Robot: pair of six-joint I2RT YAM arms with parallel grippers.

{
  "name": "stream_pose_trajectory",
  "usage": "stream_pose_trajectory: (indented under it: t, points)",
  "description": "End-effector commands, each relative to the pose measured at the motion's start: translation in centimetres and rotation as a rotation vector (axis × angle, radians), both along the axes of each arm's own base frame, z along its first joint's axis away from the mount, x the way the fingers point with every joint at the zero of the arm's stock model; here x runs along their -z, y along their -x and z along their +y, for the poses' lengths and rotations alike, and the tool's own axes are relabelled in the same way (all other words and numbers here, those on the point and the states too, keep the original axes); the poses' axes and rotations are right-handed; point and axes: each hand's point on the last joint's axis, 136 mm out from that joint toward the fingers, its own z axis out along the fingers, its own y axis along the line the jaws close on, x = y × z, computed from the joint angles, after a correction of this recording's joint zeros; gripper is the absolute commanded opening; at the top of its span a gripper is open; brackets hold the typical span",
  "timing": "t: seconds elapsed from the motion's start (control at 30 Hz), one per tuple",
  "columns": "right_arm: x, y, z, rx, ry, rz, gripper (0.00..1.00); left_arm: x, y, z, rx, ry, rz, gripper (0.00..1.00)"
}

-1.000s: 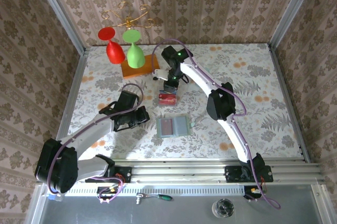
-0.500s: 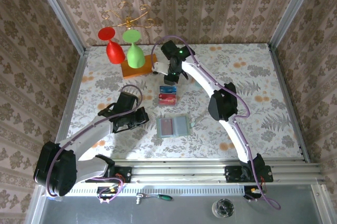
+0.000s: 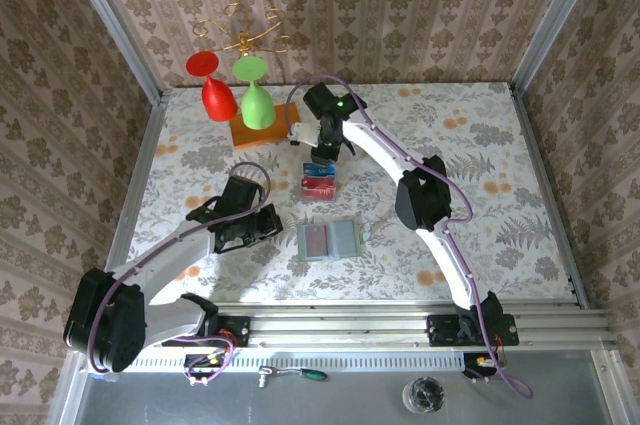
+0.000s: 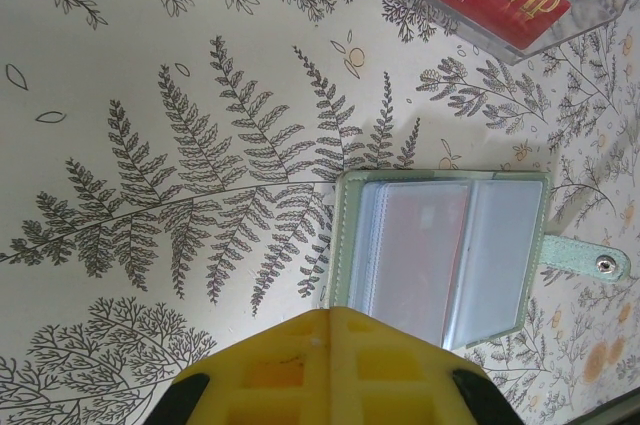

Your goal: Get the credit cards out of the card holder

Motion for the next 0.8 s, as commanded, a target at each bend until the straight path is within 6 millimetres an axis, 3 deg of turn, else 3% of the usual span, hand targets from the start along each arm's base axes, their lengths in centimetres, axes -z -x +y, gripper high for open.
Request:
stream_pose_trajectory:
  t: [0.0, 0.43, 0.77]
  points:
    - [-0.5, 0.2, 0.0, 0.008, 0.012, -0.015, 0.27, 0.1, 0.1, 0.4, -0.017, -0.001, 0.0, 0.06]
    - [-0.6, 0.7, 0.2, 0.006, 0.01, -0.012, 0.29, 0.1, 0.1, 0.4, -0.02, 0.003, -0.004, 0.06]
    - [-3.9, 0.6, 0.6, 0.02, -0.027, -0.082, 0.3, 0.0, 0.0, 0.3, -0.019, 0.014, -0.013, 0.06]
